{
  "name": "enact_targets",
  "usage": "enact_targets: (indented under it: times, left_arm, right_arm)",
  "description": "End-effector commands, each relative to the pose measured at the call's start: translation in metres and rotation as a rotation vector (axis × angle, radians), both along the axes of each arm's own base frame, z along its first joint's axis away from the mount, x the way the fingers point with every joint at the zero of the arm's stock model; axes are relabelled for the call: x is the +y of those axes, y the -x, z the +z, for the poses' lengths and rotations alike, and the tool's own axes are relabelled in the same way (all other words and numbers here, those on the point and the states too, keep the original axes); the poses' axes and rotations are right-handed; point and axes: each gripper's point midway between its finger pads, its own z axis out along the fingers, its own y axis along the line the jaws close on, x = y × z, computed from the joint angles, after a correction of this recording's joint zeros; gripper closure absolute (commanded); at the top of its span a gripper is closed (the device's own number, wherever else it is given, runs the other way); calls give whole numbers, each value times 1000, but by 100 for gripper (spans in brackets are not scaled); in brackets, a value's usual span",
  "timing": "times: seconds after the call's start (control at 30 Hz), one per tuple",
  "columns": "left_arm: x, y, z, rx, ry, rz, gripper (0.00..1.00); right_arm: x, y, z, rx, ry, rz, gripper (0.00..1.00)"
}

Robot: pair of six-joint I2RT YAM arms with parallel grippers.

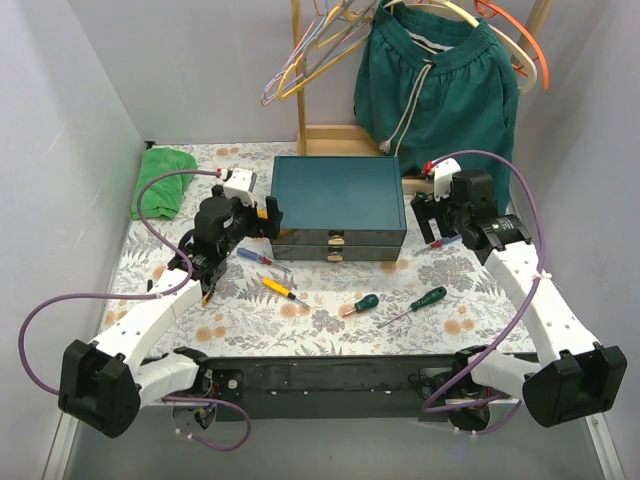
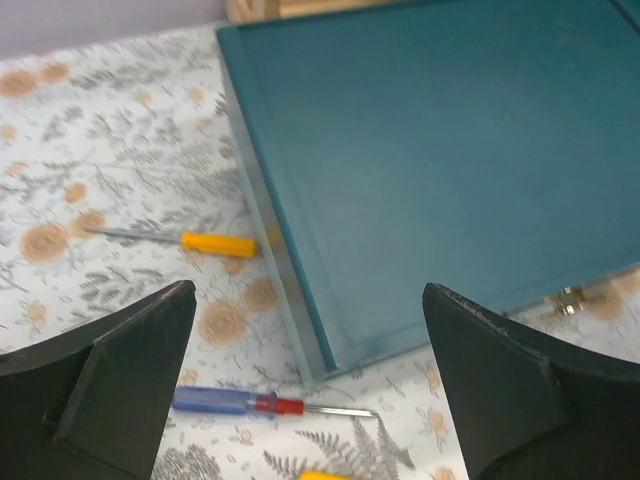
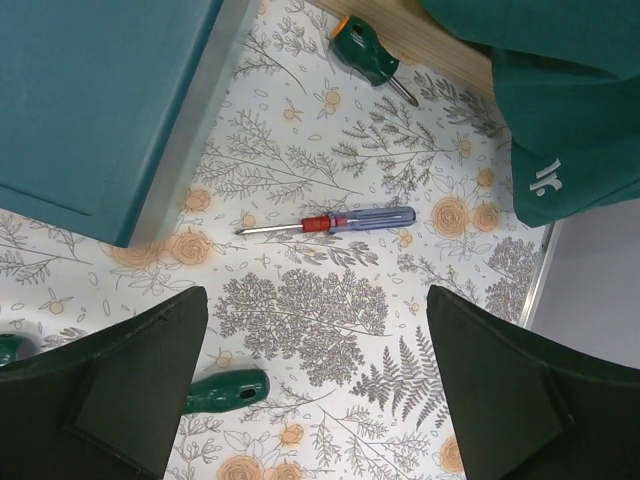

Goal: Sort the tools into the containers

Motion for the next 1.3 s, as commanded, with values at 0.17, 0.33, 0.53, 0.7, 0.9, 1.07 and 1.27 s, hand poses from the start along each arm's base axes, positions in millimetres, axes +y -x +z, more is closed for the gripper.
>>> enact_targets:
  times: [0.17, 0.33, 0.53, 0.7, 0.9, 1.07, 1.27]
  left_arm:
    - [-33, 32, 5, 123, 41, -205, 2]
    - [-40, 48, 5, 113, 22, -300, 2]
    - [-40, 63, -15, 124, -85, -403, 8]
    - [-41, 71, -34, 159, -159, -480, 21]
    - [-40, 73, -54, 207, -177, -489, 48]
    - [-46, 75, -62, 227, -158, -516, 58]
    - [-50, 67, -64, 231, -131, -503, 59]
  right_arm:
    - [36, -37, 74, -211, -58, 193, 2]
    - [50, -78, 68, -165, -54, 197, 3]
    - [65, -115, 42, -127, -58, 227, 5]
    - [69, -147, 33, -111, -120, 193, 5]
    - [88, -181, 45, -122, -216, 237, 7]
    - [100, -196, 41, -114, -249, 265, 7]
    - [111, -207, 37, -97, -289, 278, 8]
